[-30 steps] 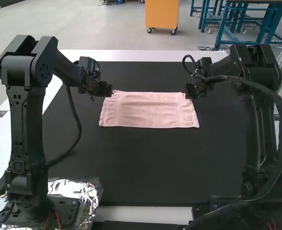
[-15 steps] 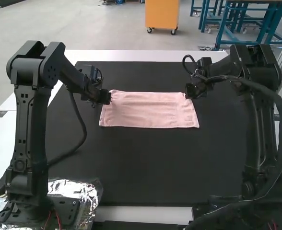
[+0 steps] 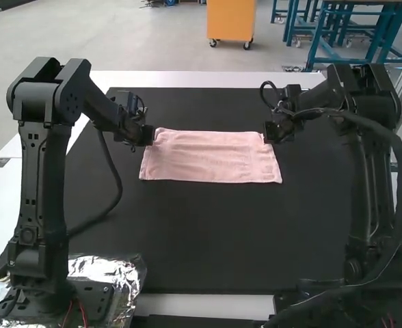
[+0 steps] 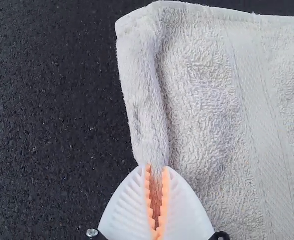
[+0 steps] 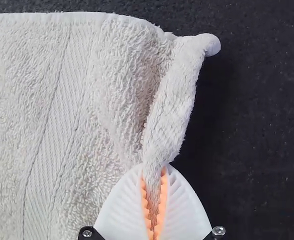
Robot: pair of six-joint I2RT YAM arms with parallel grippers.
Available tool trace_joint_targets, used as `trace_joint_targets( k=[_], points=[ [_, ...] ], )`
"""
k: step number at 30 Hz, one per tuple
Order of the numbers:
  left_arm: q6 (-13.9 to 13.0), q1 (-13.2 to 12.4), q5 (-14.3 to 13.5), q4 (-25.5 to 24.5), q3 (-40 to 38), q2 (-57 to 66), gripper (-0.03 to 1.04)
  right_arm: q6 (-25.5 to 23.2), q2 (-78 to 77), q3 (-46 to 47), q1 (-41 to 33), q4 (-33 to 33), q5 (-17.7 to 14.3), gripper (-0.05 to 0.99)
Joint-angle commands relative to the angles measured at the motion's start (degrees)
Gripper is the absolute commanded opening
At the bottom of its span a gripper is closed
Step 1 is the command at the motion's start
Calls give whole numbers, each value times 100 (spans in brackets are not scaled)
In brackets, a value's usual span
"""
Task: Fold the towel.
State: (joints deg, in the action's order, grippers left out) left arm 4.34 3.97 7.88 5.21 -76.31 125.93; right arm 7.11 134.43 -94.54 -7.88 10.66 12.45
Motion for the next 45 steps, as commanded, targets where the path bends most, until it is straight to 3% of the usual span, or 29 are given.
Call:
trace_joint_targets(
  k=[1, 11, 15, 29, 36, 37, 45],
  points=[
    [14, -151, 249, -20, -24, -482, 2, -105, -567, -64, -47, -11, 197, -3],
    [-74, -370, 451, -346, 372, -1026, 2, -149, -945, 41, -47, 121, 293, -3],
    [-197, -370, 451, -346, 662, -1317, 2, -149, -1121, 217, -47, 226, 346, -3],
    [-205, -353, 443, -240, 1743, -2239, 2, -114, -1912, 1465, 23, 235, 636, -3],
    [-197, -362, 443, -82, 2375, -2538, 2, -70, -2263, 2071, 85, 147, 715, -3],
    [-170, -335, 425, 366, 3035, -2626, 2, -70, -2386, 2669, 120, -108, 759, -3],
    [-109, -326, 416, 595, 3536, -2661, 2, -79, -2395, 3302, 146, -415, 759, -3]
  ],
)
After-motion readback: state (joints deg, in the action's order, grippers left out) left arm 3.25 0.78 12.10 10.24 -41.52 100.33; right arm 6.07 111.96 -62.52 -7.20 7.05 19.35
